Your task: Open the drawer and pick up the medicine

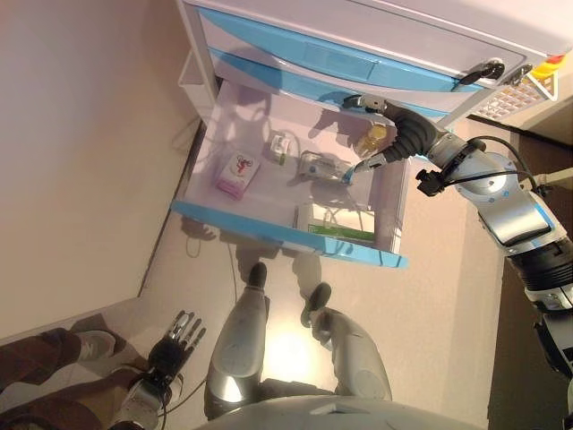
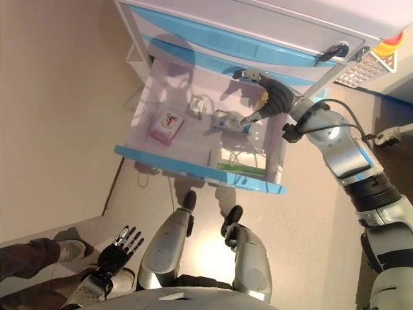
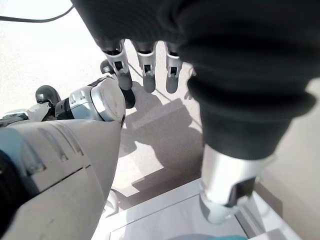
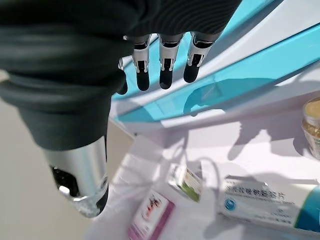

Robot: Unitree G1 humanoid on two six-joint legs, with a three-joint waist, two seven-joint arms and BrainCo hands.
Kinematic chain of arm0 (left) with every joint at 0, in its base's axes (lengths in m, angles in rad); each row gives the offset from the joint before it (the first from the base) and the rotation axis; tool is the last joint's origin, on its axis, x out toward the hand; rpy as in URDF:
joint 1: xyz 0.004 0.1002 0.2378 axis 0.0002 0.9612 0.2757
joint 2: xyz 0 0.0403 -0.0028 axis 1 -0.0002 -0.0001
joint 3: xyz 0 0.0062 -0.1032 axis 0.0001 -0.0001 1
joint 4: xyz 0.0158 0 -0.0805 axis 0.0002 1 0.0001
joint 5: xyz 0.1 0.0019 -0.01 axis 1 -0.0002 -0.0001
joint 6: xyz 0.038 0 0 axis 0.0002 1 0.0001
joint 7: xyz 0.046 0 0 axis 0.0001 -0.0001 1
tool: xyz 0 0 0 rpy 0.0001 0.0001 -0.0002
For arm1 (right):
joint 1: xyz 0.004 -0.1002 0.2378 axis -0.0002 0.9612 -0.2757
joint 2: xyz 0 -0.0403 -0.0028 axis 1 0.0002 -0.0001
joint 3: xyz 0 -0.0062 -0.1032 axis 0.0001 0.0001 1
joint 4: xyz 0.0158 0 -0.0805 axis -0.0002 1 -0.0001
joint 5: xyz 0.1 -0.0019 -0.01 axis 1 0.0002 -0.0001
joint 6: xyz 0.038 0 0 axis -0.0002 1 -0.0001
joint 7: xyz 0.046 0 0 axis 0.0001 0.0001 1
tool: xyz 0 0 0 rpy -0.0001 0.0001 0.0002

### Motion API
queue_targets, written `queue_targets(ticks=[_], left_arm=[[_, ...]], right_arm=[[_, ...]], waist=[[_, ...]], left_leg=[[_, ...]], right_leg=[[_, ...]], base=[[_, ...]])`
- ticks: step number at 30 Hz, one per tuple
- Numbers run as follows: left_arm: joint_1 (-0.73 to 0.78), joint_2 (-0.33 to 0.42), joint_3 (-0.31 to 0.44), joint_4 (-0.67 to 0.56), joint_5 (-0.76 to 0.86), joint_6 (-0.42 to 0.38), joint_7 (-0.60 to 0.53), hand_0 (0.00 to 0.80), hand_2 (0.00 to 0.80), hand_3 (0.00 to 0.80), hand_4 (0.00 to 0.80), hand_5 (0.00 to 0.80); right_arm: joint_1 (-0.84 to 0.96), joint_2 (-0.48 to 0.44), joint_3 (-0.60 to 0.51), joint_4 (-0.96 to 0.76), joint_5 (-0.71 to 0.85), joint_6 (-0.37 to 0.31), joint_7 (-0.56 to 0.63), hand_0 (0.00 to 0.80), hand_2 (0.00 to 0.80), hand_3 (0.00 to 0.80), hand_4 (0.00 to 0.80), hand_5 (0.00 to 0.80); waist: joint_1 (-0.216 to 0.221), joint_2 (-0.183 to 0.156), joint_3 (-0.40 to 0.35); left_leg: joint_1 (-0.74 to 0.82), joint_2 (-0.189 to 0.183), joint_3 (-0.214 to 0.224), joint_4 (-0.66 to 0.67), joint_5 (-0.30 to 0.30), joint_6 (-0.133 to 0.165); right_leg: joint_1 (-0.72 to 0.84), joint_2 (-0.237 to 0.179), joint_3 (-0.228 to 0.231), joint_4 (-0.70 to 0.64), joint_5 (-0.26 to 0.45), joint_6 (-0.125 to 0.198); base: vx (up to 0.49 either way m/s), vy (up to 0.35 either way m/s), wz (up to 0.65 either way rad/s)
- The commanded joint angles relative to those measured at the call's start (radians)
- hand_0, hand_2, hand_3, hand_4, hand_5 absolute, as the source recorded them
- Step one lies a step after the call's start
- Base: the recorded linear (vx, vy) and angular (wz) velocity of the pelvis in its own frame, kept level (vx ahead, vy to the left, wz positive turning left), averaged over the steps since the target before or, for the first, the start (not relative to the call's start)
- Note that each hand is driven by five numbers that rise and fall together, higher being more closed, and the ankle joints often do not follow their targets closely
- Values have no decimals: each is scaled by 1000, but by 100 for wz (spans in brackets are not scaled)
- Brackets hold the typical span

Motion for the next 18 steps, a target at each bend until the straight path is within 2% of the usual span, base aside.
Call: queue_targets(ticks=[1, 13, 18], left_arm=[[42, 30, -44, -46, 22, 20, -1, 0, 0, 0, 0, 0], [40, 17, -49, -66, 23, 28, 6, 0, 0, 0, 0, 0], [42, 12, -55, -79, 29, 34, 1, 0, 0, 0, 0, 0]], right_arm=[[-87, 11, 35, -8, -42, -16, -14, 0, 0, 0, 0, 0], [-178, 62, 118, 120, -167, 8, -69, 0, 0, 0, 0, 0], [-216, 88, 138, 185, -222, -8, -103, 0, 0, 0, 0, 0]], waist=[[19, 7, -32], [50, 30, 1], [65, 39, 10]], left_leg=[[38, -36, 22, -125, -21, 20], [8, -55, 3, -87, -25, 22], [4, -58, -1, -86, -22, 25]], right_leg=[[31, -4, 25, 102, -78, 63], [11, -20, 19, 134, -100, 53], [7, -29, 11, 143, -102, 52]], base=[[30, 33, 14], [12, 37, 5], [14, 31, 9]])
